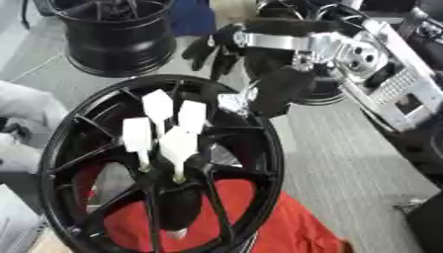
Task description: Pull the pin out of the wheel hub.
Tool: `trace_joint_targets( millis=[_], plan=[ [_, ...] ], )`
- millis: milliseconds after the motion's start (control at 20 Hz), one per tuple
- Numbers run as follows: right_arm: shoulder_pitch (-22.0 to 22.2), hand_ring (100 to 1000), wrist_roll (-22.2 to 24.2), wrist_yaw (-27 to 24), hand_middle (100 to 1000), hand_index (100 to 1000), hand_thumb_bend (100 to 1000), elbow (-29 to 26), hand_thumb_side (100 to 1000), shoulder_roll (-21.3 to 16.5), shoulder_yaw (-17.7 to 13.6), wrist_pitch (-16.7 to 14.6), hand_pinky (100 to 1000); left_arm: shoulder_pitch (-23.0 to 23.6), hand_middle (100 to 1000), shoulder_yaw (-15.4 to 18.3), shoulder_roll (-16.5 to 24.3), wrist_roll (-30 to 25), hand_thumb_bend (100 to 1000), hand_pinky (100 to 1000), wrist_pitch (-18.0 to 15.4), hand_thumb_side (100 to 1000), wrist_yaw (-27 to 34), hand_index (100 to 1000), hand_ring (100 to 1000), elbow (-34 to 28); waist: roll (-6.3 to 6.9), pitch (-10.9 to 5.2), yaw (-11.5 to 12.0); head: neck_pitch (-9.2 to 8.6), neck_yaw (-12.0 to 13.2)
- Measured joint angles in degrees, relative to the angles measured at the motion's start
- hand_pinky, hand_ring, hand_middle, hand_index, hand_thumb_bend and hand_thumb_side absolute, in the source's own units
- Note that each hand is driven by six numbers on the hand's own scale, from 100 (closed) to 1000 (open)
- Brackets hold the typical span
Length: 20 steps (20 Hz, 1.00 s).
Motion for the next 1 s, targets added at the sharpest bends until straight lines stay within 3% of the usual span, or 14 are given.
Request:
trace_joint_targets(
  millis=[350,600,1000],
  plan=[
    [-0.06,842,-1.0,2.75,853,930,100,3.11,596,1.93,0.21,3.67,810,-0.42,605,-0.39,-0.06,-0.47,100,541,-0.29,757,0.13,686,695,0.0,0.53,0.35,1.68,0.0,-1.85],
    [-0.09,840,-2.97,4.2,851,932,100,8.48,629,3.5,0.53,3.56,811,-0.75,605,-0.71,-0.54,-0.73,100,541,-0.2,759,0.34,685,696,0.0,0.7,0.44,2.69,0.0,-3.08],
    [-0.07,862,-4.76,8.83,871,948,100,15.3,592,5.1,0.99,2.25,834,-1.15,605,-1.05,-0.77,-1.12,100,541,-0.22,760,0.4,686,696,0.0,0.86,0.86,3.63,0.0,-4.19]
  ],
)
